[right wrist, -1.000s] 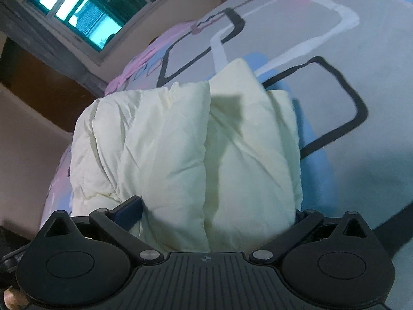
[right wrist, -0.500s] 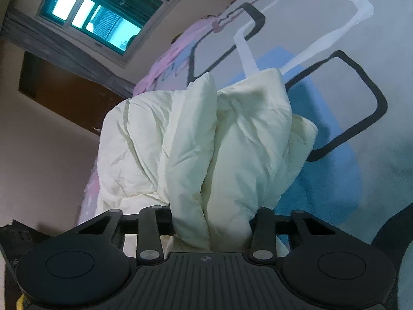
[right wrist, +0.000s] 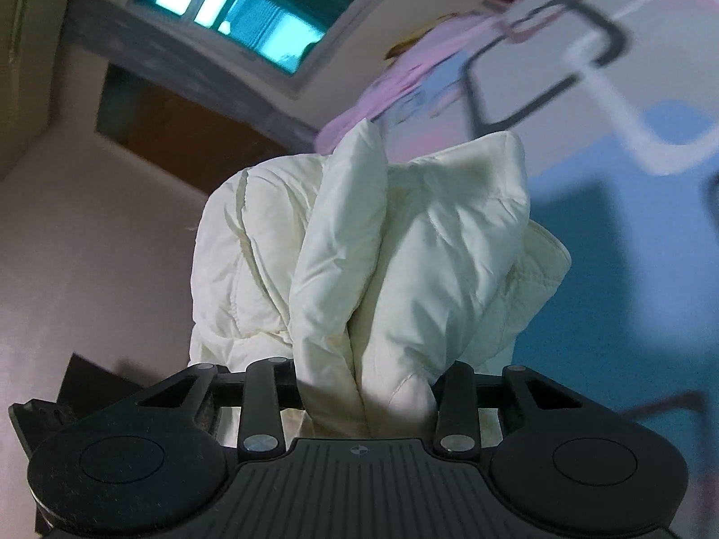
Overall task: Fold large clothes
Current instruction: 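Lift the jacket bundle with both tools and roll it over onto itself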
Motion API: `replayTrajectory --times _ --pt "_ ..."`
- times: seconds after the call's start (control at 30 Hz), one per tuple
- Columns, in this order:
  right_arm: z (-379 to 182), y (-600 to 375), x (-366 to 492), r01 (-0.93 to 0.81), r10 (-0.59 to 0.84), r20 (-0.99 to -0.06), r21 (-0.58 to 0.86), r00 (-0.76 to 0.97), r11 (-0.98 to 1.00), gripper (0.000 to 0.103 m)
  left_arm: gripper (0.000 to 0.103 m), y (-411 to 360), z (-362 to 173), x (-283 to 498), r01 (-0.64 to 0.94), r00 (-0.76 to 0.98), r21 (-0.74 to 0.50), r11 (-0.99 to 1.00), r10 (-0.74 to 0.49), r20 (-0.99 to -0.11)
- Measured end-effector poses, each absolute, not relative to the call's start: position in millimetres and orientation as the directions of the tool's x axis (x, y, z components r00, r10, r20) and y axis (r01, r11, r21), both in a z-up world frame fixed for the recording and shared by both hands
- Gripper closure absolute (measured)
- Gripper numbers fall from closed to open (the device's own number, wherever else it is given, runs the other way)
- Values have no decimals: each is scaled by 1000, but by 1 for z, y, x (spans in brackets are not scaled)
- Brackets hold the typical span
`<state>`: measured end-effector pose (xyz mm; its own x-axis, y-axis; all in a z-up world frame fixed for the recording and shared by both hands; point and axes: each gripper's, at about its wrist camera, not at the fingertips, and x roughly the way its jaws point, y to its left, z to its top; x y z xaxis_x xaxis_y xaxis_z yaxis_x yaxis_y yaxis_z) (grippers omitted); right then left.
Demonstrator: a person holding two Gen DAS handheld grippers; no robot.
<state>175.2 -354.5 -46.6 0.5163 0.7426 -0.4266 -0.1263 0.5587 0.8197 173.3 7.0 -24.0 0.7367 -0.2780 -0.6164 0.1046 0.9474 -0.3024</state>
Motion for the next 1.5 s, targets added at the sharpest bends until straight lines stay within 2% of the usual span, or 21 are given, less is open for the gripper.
replayTrajectory --times 0.23,0.47,0.63,0.7,0.83,0.9,1.0,1.13,1.33,1.5 --pt "-43 -216 217 -185 784 -395 827 480 530 66 67 130 -13 185 38 787 -290 956 -207 -581" --pt "-56 -65 260 -171 784 -406 829 470 532 67 67 263 -18 226 10 790 -262 965 -169 -590" --pt "-70 2 297 -182 781 -422 816 460 548 67 67 319 -27 255 -2 797 -225 974 -135 -589" --pt "-83 16 299 -166 777 -433 816 458 553 66 67 331 -36 267 -5 797 -218 976 -128 -590" --pt "-106 26 306 -107 748 -477 807 462 581 66 64 334 -65 282 31 788 -120 992 -99 -608" --pt "-119 23 307 -71 716 -514 788 473 612 56 61 334 -75 279 68 790 -61 996 -91 -606" --pt "-128 21 302 -67 693 -545 762 473 645 48 59 330 -86 273 104 792 -21 994 -96 -602" --pt "-126 18 292 -13 683 -564 767 464 642 47 57 335 -90 265 125 786 -33 992 -119 -606" --pt "-103 14 282 34 678 -546 790 492 612 47 57 364 -74 269 99 766 -119 988 -152 -625" --pt "-118 32 284 11 599 -630 694 495 720 47 56 353 -86 267 158 771 5 987 -120 -626"
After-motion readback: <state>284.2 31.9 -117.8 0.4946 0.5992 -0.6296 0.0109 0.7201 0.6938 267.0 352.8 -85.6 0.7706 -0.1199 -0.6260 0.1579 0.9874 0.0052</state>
